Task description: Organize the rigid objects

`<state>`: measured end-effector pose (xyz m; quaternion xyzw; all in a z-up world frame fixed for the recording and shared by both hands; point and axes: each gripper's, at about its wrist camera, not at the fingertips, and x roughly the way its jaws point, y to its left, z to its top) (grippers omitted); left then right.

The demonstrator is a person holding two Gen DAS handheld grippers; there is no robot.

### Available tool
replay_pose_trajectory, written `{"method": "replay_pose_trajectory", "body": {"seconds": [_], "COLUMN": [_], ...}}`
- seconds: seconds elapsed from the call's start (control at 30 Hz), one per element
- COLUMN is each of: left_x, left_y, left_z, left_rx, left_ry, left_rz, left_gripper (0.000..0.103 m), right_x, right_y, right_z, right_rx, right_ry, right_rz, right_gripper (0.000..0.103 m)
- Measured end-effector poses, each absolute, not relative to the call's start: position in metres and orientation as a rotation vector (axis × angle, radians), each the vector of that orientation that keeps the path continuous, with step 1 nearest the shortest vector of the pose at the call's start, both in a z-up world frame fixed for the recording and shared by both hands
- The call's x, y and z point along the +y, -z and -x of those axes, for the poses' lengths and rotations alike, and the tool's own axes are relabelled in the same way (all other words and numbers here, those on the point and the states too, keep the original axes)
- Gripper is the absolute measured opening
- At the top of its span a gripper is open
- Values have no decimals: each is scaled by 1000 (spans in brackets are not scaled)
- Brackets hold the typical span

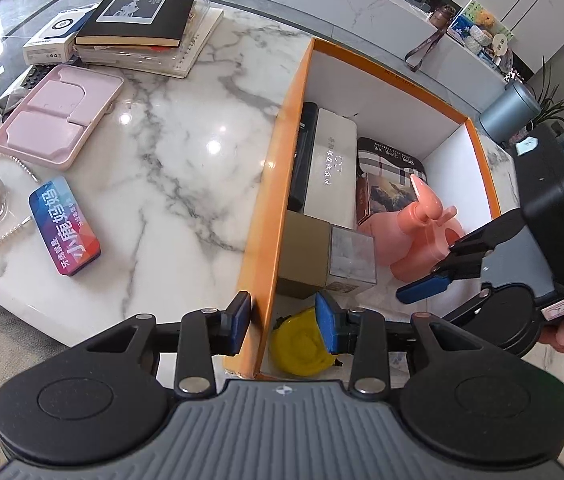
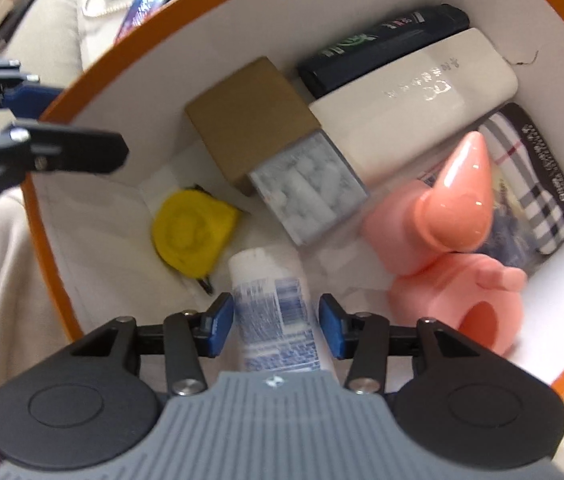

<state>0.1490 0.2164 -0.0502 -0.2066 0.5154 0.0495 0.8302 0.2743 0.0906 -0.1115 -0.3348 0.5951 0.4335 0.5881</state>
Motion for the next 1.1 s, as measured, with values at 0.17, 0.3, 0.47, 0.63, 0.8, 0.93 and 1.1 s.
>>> {"method": "replay_pose_trajectory", "body": {"seconds": [0.17,0.3,0.47,0.63,0.8,0.93,1.1], "left_x": [214,208,185,153,121,101,85], "left_y": [45,29,-4,-34,-57,-66,-72], "left_z": [-146,-143,-137,-124,-108,-91,-66], "left_rx": [1081,1055,974,879,794,712,581], "left_ry": [-115,-114,-78,-52,-58,-104,-147], "left_rz": [422,388,317,258,181,117,118], "left_gripper": [44,44,44,44,44,54,77], "right_x": [80,66,50,29,1,-30,-67], "right_y": [98,79,38,-4,-46,-73,-94], "right_z": [-273,-269,-265,-255,-227,-195,-142], "right_rx": [1355,1320,1236,1116,1008,899,728], "right_ry": [-987,-975,-944,-866,-747,-651,-517], "right_rz": [782,739,693,611,449,309,175], "right_gripper": [50,50,50,57,68,78,82]}}
